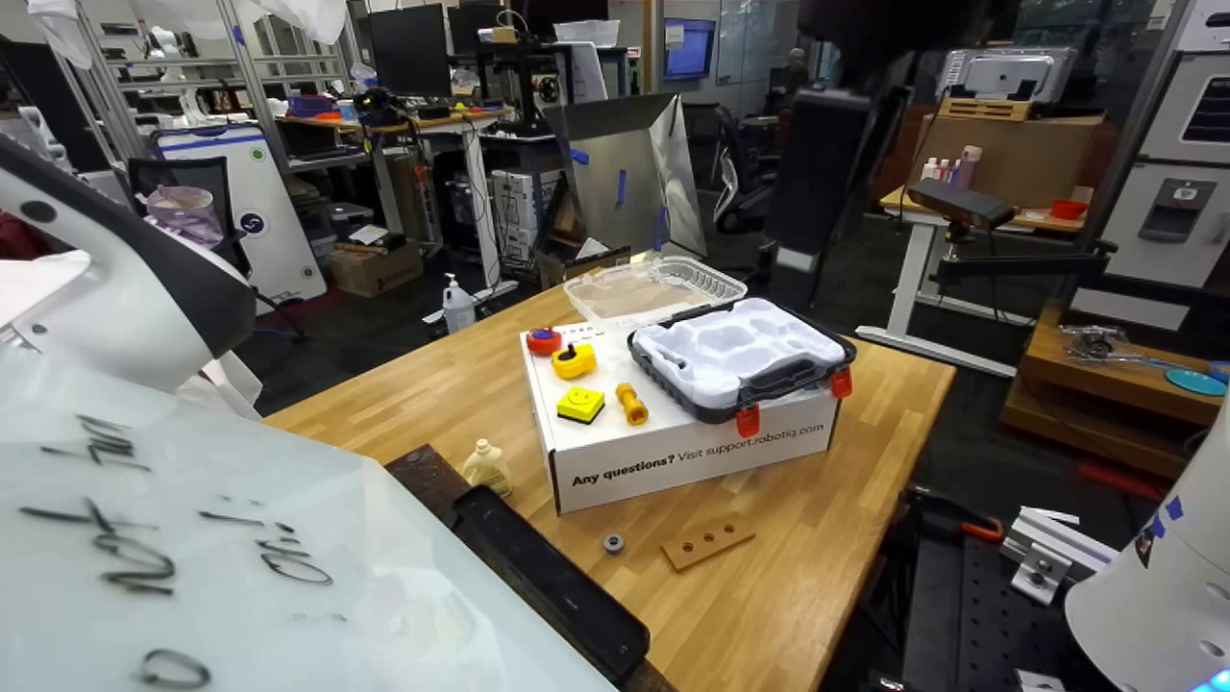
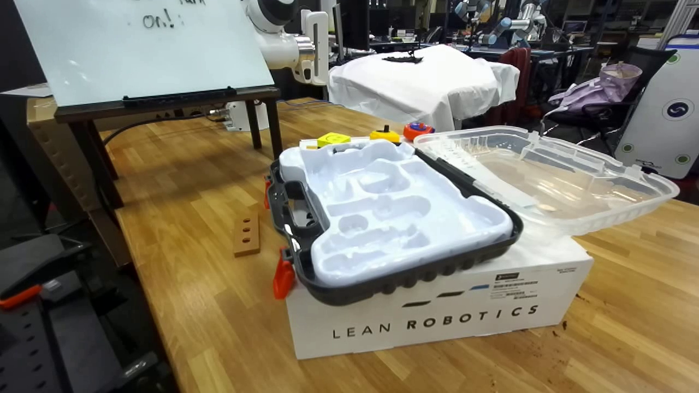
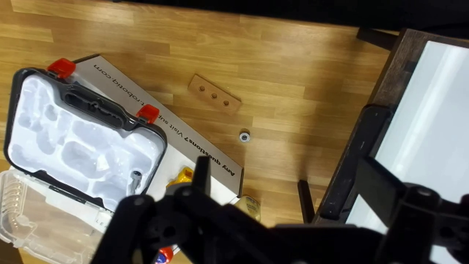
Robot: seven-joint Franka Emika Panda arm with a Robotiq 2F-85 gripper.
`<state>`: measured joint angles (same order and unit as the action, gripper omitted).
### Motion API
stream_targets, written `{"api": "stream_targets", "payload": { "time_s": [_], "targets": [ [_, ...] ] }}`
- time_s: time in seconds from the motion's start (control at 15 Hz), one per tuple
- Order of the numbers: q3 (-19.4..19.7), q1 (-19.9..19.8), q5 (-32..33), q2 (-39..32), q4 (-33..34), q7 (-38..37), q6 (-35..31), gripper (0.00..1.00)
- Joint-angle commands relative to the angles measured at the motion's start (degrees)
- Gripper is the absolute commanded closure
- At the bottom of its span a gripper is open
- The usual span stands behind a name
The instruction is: Place the yellow and black block in the toolbox
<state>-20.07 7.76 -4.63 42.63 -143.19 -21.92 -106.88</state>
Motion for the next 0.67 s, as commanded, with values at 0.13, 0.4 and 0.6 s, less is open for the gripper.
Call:
{"api": "stream_targets", "payload": {
  "time_s": [0.13, 0.4, 0.6],
  "targets": [
    [0.7, -1.8, 2.8, -9.4, 3.7, -0.6, -8.0, 0.00],
    [2.0, -1.0, 2.7, -10.6, 3.2, -0.5, -9.8, 0.00],
    [2.0, -1.0, 2.7, -10.7, 3.5, -0.5, -9.9, 0.00]
  ]
}}
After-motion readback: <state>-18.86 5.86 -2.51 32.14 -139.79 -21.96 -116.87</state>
